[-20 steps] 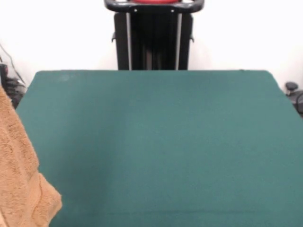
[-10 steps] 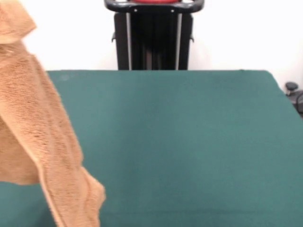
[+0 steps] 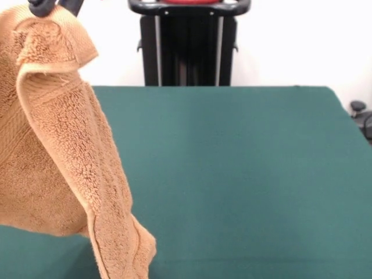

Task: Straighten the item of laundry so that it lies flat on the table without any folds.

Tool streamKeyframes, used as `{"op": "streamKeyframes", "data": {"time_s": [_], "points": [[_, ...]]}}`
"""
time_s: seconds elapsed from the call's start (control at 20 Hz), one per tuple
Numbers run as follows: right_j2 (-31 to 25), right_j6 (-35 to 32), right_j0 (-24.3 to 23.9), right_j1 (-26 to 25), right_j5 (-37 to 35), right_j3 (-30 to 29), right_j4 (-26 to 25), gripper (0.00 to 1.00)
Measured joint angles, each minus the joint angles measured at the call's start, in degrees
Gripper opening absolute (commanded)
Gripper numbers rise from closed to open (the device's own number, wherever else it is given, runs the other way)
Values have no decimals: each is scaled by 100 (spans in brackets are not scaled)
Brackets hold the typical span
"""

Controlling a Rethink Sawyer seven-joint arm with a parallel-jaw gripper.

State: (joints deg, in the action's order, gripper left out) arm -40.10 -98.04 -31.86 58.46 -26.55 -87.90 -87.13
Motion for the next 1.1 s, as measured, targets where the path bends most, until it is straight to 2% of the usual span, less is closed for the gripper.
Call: {"op": "streamKeyframes", "data": {"time_s": [0.5, 1.1], "points": [[1022, -860, 797, -29, 1, 1, -333, 0], [1961, -1911, 1793, -31, 5, -9, -769, 0]]}}
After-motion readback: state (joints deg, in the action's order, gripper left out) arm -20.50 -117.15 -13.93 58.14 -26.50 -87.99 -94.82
